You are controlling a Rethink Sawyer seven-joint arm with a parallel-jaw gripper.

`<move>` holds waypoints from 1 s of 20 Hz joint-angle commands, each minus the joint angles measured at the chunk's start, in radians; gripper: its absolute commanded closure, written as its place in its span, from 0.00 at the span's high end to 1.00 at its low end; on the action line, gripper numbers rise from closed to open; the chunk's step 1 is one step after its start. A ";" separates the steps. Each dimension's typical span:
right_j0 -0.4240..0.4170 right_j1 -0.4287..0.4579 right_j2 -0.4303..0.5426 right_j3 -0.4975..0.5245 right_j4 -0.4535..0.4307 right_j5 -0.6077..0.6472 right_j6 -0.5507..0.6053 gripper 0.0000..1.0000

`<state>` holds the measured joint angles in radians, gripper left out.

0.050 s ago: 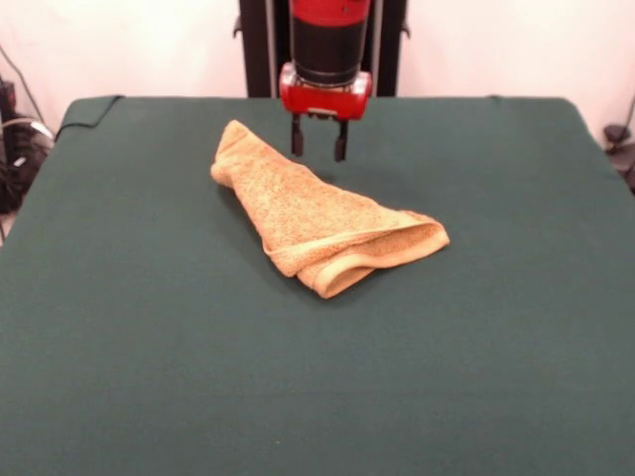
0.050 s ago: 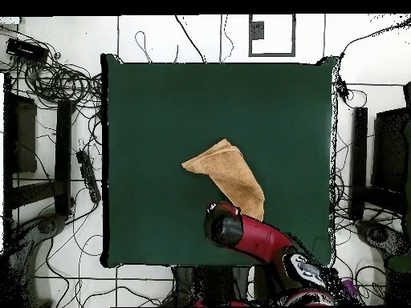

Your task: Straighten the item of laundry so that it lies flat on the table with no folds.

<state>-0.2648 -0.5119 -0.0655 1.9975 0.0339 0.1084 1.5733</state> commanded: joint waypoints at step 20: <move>0.018 0.094 0.064 -0.314 0.063 0.229 0.169 1.00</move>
<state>-0.2596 -0.4267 -0.0652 1.7954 0.0443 0.3003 1.5735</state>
